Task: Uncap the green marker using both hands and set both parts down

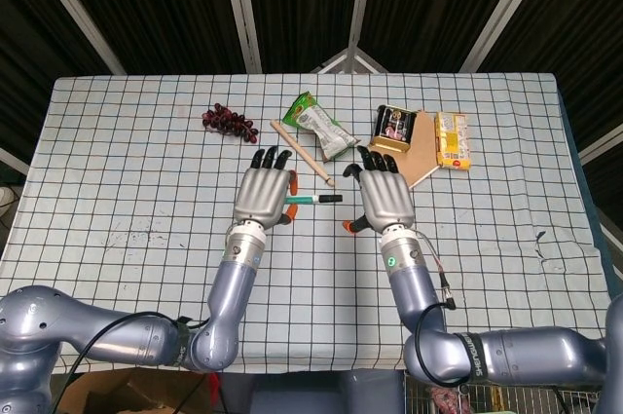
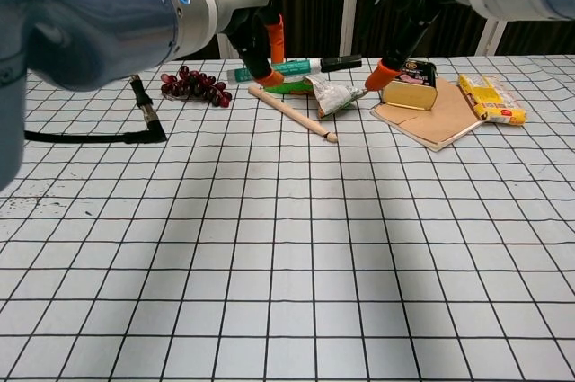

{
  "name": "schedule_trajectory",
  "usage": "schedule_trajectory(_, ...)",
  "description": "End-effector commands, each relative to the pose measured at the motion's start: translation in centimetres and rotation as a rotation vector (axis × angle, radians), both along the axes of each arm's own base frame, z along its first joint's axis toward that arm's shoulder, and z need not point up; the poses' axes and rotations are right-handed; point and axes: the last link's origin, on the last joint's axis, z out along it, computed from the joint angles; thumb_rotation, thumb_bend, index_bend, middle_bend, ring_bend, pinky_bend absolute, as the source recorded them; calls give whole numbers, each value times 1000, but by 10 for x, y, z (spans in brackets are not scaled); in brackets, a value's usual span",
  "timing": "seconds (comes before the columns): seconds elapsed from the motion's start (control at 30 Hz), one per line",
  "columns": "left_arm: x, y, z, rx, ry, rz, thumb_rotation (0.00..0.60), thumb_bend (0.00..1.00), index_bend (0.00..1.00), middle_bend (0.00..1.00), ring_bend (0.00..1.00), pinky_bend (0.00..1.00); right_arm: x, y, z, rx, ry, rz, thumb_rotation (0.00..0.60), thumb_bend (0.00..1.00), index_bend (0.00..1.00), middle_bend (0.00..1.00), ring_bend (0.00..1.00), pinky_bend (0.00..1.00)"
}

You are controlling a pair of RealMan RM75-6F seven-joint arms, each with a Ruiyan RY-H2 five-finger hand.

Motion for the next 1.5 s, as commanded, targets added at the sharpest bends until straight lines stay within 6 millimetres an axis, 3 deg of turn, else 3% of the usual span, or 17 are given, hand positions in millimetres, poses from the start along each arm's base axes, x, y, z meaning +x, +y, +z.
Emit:
schedule_trajectory(0.03,2,-1,-1,-1,-4,-3,600,642,671,101,0,0,3,-3,-3,-6,17,-14,600,91,379,0,10,0)
schedule_trajectory(0.27,4,-3,-4,-7,2,-5,600,642,672,102,0,0,6,-3,-4,-11,45,-14,600,208,452,0,24,0)
schedule_trajectory(0.83,10,-6,-11,-18,-13,-17,600,642,674,102,0,0,10,-2,-5,-3,54,-17,600,233,555,0,39,0)
schedule_trajectory(1.5,10,-6,-15,-32,-18,-25,600,642,675,102,0,0,18,-10,-20,29,86,-20,600,313,566,0,39,0)
